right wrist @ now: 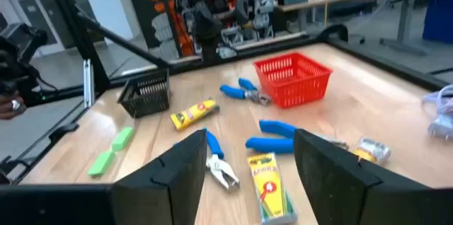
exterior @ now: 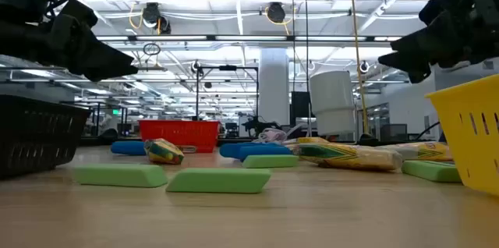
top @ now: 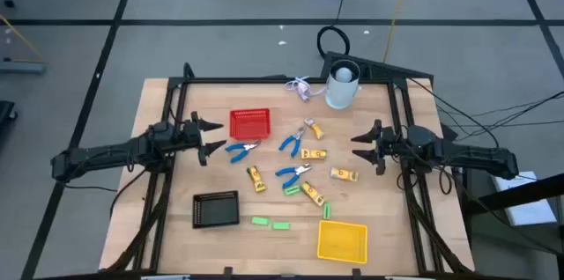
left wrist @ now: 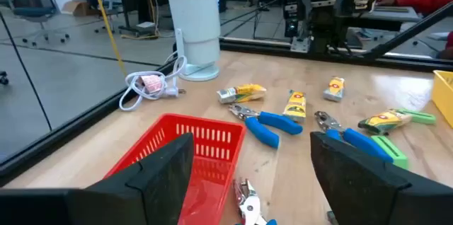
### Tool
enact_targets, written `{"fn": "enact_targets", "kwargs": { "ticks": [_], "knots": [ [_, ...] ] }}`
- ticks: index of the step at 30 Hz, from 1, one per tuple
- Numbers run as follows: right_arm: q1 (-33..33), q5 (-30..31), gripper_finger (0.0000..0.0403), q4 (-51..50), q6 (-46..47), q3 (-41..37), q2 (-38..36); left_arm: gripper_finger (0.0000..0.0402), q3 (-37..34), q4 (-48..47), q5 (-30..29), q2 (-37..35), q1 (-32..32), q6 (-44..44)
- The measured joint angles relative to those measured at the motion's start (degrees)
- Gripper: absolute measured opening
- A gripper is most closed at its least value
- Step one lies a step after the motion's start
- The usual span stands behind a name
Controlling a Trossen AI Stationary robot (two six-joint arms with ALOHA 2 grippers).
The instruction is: Pick & Place School Supplies
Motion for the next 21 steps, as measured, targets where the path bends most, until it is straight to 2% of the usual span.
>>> {"fn": "enact_targets", "kwargs": {
  "ticks": [8, 14, 21],
  "knots": [
    [0.00, 0.27, 0.0201, 1.95, -0.06, -0.14, 5.15, 0.0285, 0.00, 0.06, 2.97, 0.00, 0.00, -0.13],
    [0.00, 0.13, 0.0201, 4.89, -1.83, -0.35, 8.61, 0.0285, 0.00, 0.08, 3.09, 0.00, 0.00, -0.50],
    [-0.02, 1.55, 0.0201, 8.19, -3.76, -0.35, 9.30, 0.0285, 0.00, 0.61, 3.19, 0.00, 0.00, 0.21]
  ]
}}
